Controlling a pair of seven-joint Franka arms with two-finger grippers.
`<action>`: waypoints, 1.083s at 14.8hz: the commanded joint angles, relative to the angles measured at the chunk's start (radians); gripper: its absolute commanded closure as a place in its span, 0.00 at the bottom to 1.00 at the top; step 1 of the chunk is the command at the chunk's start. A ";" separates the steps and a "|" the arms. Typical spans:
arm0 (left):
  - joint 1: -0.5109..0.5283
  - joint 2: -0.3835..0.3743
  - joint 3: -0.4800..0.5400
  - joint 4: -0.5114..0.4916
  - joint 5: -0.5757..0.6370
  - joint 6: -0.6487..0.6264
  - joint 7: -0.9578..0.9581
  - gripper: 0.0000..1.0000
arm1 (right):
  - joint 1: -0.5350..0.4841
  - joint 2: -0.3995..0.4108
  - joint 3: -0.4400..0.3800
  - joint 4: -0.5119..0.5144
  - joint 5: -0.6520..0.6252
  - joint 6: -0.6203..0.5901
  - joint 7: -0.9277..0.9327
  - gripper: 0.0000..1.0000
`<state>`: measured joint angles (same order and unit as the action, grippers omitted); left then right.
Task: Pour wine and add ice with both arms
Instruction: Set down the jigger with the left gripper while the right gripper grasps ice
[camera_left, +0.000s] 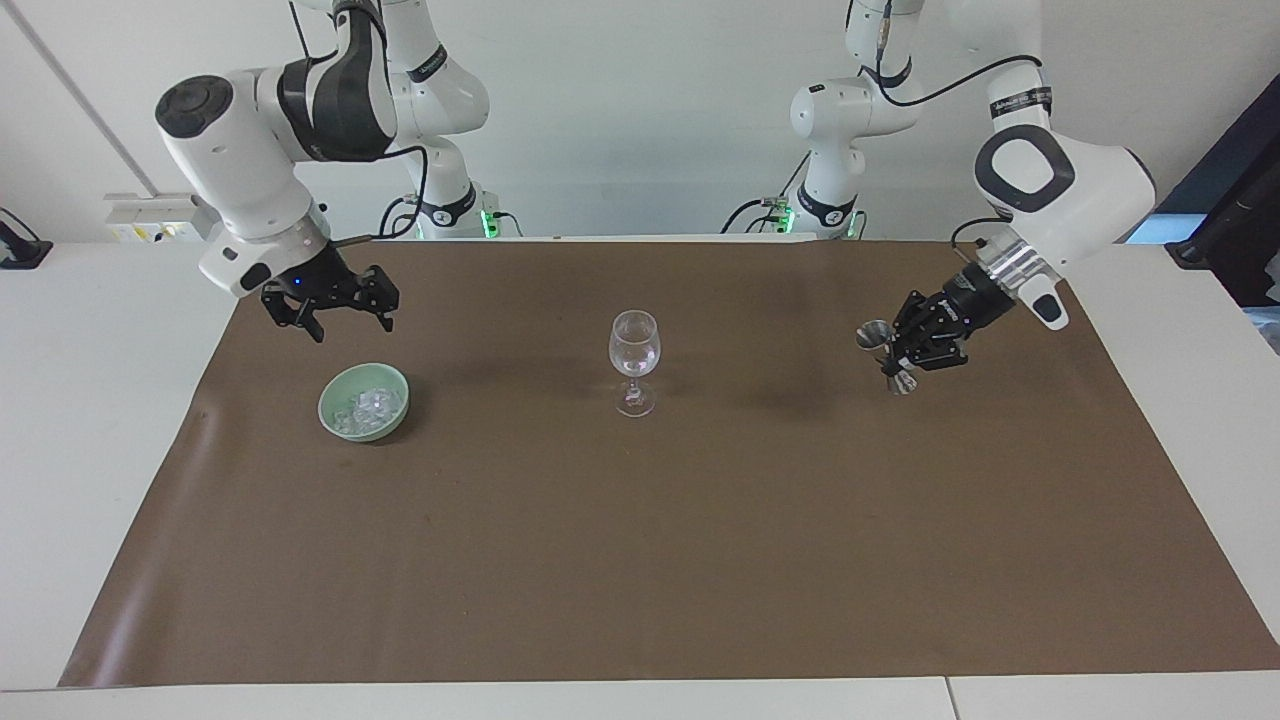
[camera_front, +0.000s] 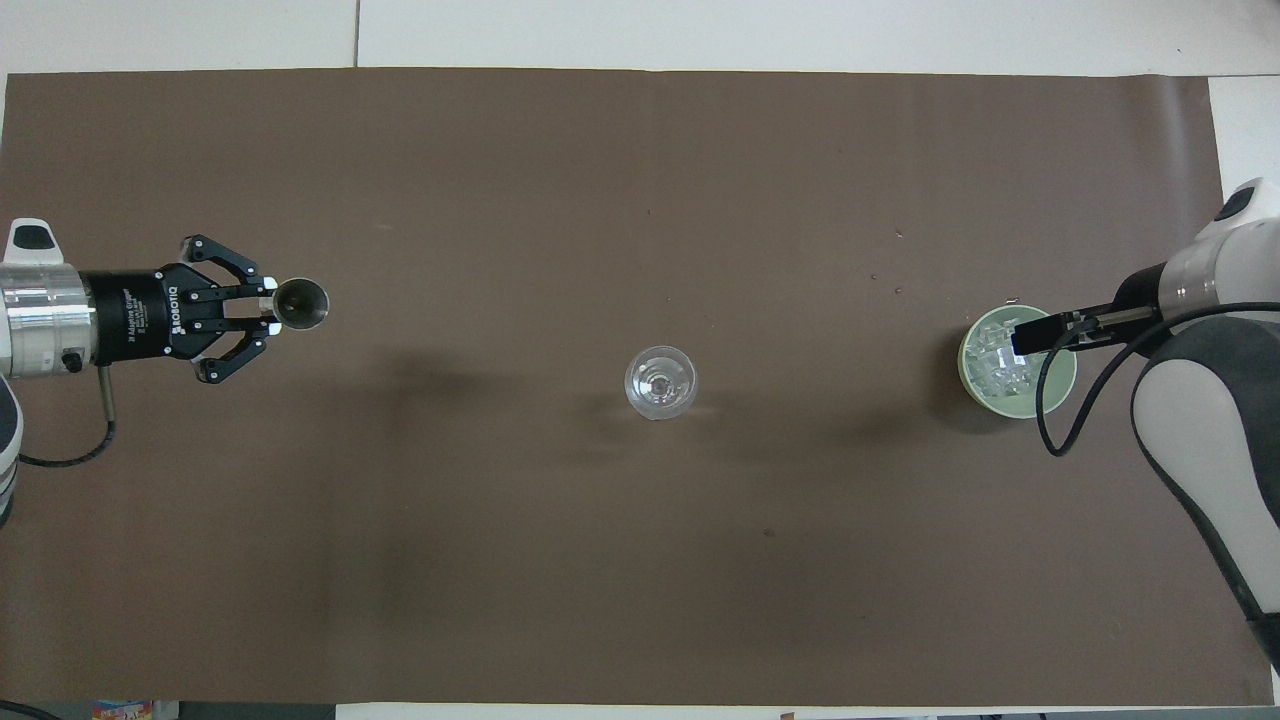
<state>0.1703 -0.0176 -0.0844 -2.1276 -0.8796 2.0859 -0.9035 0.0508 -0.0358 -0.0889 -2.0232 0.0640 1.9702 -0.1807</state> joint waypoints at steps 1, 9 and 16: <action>0.107 0.077 -0.015 0.011 -0.079 -0.033 0.107 1.00 | -0.016 0.010 0.005 -0.099 0.022 0.114 -0.061 0.00; 0.319 0.274 -0.017 0.034 -0.347 -0.171 0.321 1.00 | -0.031 0.056 0.005 -0.169 0.023 0.262 -0.128 0.04; 0.353 0.337 -0.020 -0.003 -0.637 -0.109 0.409 1.00 | -0.042 0.097 0.005 -0.207 0.025 0.337 -0.163 0.17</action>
<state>0.5215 0.3014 -0.0905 -2.1211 -1.4369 1.9483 -0.5231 0.0263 0.0560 -0.0924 -2.2198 0.0654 2.2866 -0.3070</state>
